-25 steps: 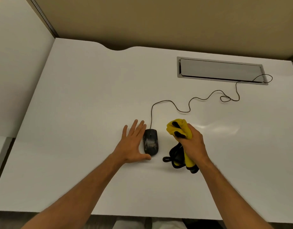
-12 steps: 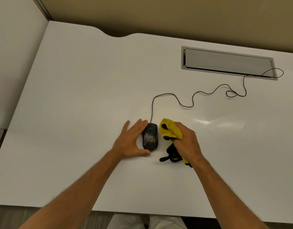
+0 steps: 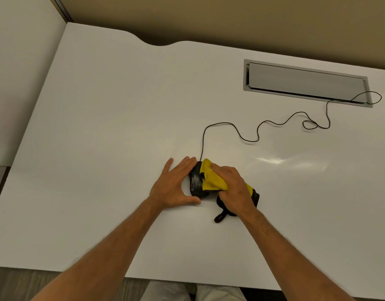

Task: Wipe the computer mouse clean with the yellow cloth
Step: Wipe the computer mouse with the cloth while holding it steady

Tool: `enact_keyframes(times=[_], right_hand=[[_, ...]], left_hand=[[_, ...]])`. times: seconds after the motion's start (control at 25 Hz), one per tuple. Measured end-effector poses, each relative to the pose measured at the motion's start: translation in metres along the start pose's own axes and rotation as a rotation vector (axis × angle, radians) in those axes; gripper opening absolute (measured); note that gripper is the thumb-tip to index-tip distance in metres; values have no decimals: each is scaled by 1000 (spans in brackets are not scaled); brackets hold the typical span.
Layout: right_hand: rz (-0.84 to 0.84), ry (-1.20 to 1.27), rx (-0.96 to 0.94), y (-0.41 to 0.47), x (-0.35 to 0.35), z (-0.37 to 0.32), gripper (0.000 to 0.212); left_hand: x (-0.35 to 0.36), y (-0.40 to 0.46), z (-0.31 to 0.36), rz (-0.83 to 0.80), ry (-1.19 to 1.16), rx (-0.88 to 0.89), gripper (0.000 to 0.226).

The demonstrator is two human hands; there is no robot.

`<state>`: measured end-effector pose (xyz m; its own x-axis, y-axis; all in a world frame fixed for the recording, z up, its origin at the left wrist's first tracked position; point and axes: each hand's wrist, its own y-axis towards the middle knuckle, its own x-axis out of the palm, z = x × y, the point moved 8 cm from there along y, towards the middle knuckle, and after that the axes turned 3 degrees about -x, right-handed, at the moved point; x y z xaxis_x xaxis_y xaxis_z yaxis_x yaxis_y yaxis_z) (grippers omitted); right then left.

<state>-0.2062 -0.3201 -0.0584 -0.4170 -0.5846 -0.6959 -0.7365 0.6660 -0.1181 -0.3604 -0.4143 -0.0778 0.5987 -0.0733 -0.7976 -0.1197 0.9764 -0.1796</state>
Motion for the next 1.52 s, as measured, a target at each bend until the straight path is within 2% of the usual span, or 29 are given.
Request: enact_keyframes(times=[0.08,0.12,0.2,0.24,0.36,0.48,0.56,0.68,0.76,0.84,0.92,1.12,1.32,1.44,1.52], right_hand=[[40,3,-84,-14,-1,-3,79],[49,-8,-139,-21,0,-5,75],[57,-65,-263,-35,4,-10,54],[45,-108,-317,-41,7,-10,53],[-62,-208,-405,-57,15,-4,83],[-118,-193,-476,-66,13,-8,71],[-45,-173,-450,-60,4,-8,73],[159,-61,-208,-33,-18,3,73],[187,9,-44,-12,-22,9,75],[170,58,40,3,-18,9,76],[114,65,-6,8,-11,-3,80],[21,-75,-279,-21,3,-20,86],[-95,-212,-388,-65,16,-14,96],[50,-129,-380,-66,-1,-14,83],[182,-46,-208,-48,-19,-8,79]], left_hand=[[0,1,0,3,1,5,122],[-1,1,0,5,-2,6,121],[0,0,-1,11,-7,6,121],[1,0,-1,12,-6,10,121],[2,0,-2,12,3,16,122],[2,0,-2,13,0,9,124],[2,0,-2,9,0,4,124],[2,0,-3,1,10,-7,123],[2,1,-3,2,18,-11,123],[2,1,-3,5,21,-12,122],[2,1,-3,10,25,-10,122],[3,1,-2,16,25,-3,122],[2,0,0,19,-2,-4,121],[1,0,0,21,2,-7,122],[0,0,1,20,10,-9,123]])
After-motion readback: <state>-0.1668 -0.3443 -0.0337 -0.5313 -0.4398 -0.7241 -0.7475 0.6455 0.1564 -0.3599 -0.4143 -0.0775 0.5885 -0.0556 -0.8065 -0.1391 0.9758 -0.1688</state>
